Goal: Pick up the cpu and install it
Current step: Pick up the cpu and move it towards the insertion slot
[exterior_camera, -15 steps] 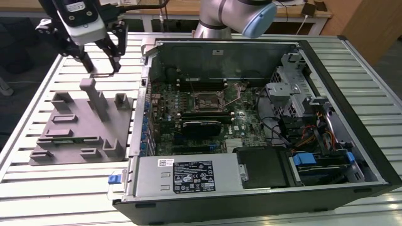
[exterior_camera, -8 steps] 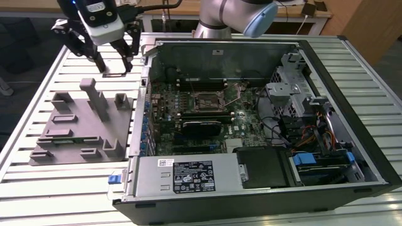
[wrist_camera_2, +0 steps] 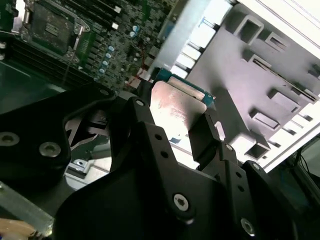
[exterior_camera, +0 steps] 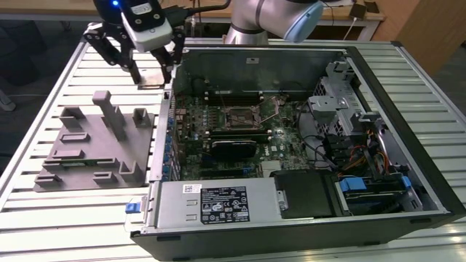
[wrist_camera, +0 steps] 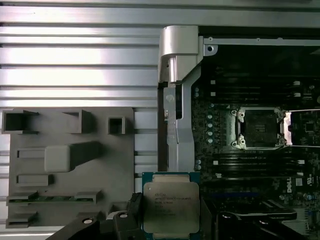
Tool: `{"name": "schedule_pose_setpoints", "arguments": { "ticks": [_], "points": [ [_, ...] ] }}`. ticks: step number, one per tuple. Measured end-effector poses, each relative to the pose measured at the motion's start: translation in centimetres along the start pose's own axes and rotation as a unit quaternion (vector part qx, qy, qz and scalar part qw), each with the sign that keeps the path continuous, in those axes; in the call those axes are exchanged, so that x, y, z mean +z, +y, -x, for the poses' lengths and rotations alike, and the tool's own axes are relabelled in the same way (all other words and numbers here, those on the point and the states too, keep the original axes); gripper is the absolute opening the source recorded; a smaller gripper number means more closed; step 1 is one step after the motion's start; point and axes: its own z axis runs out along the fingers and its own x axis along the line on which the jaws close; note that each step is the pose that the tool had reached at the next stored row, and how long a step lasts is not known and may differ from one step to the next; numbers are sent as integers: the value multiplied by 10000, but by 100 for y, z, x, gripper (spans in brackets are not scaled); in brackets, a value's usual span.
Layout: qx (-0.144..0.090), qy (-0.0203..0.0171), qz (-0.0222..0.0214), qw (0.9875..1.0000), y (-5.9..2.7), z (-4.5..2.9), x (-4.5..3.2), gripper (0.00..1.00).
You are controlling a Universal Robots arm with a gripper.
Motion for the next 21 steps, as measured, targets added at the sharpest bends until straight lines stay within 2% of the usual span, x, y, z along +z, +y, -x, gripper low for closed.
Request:
{"name": "schedule_pose_setpoints", "arguments": {
  "ticks": [10,21],
  "points": [
    [1,5,0,10000,7,400,15,54],
    [2,29,0,10000,14,902,46,54]
  ]
}}
